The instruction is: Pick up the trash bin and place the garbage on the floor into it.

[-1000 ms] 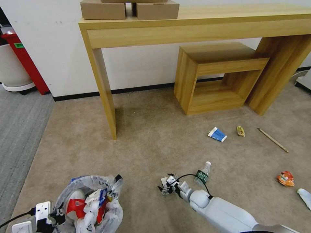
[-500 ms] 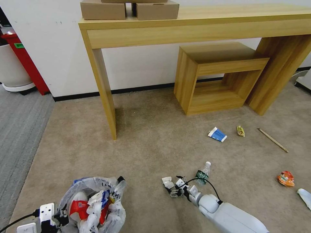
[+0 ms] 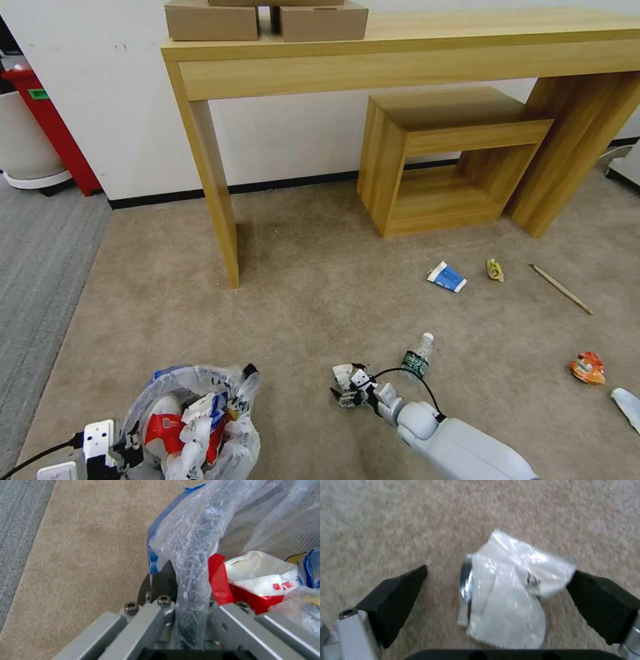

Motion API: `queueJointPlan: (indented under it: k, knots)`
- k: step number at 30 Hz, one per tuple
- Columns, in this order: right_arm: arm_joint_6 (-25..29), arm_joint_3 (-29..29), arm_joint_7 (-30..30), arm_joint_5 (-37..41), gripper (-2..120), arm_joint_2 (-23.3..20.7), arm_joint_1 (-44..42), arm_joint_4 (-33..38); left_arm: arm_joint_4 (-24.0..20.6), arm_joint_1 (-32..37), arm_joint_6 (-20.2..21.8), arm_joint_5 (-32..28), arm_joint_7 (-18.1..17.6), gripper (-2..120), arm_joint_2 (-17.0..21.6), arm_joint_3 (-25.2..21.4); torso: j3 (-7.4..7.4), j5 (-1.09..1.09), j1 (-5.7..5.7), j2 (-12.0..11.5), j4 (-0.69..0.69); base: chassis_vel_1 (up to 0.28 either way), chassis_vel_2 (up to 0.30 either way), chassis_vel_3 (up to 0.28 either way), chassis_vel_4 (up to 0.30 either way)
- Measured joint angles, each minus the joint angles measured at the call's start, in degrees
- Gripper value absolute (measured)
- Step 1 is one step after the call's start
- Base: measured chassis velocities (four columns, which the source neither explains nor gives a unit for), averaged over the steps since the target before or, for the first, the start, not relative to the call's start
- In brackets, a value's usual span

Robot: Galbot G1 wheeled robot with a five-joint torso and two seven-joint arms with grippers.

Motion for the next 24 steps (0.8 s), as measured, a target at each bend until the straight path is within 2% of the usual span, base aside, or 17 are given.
queueJointPlan:
  k: [16,18,20,21,23,24]
  knots:
    - [0.8,-0.6,-0.6,1.1,100,3.1,0.9,-2.3,0.2,-0.4,-0.3,-0.8,-0.2,0,1.5,-0.3,0.00,-0.02,0.00,0.0,0.00,0.000,0.000,0.000,0.000]
    - [1.0,-0.6,-0.6,1.0,98,3.3,1.0,-2.4,0.2,-0.5,-0.3,-0.8,-0.3,0,1.6,-0.3,0.00,-0.01,0.00,0.0,0.00,0.000,0.000,0.000,0.000]
    - [1.3,-0.5,-0.5,1.1,88,3.1,1.3,-2.4,0.4,-0.7,-0.4,-0.9,-0.4,0,1.8,-0.2,0.00,-0.01,0.00,0.0,0.00,0.000,0.000,0.000,0.000]
    - [1.3,-0.5,-0.5,1.1,88,3.1,1.3,-2.4,0.4,-0.7,-0.4,-0.9,-0.4,0,1.8,-0.2,0.00,-0.01,0.00,0.0,0.00,0.000,0.000,0.000,0.000]
    - [1.6,-0.6,-0.7,1.2,77,2.8,1.6,-2.2,0.4,-0.9,-0.4,-1.0,-0.5,0,2.1,-0.2,0.00,-0.01,0.00,0.0,0.00,0.000,0.000,0.000,0.000]
    - [1.6,-0.6,-0.7,1.2,77,2.8,1.6,-2.2,0.4,-0.9,-0.4,-1.0,-0.5,0,2.1,-0.2,0.00,-0.01,0.00,0.0,0.00,0.000,0.000,0.000,0.000]
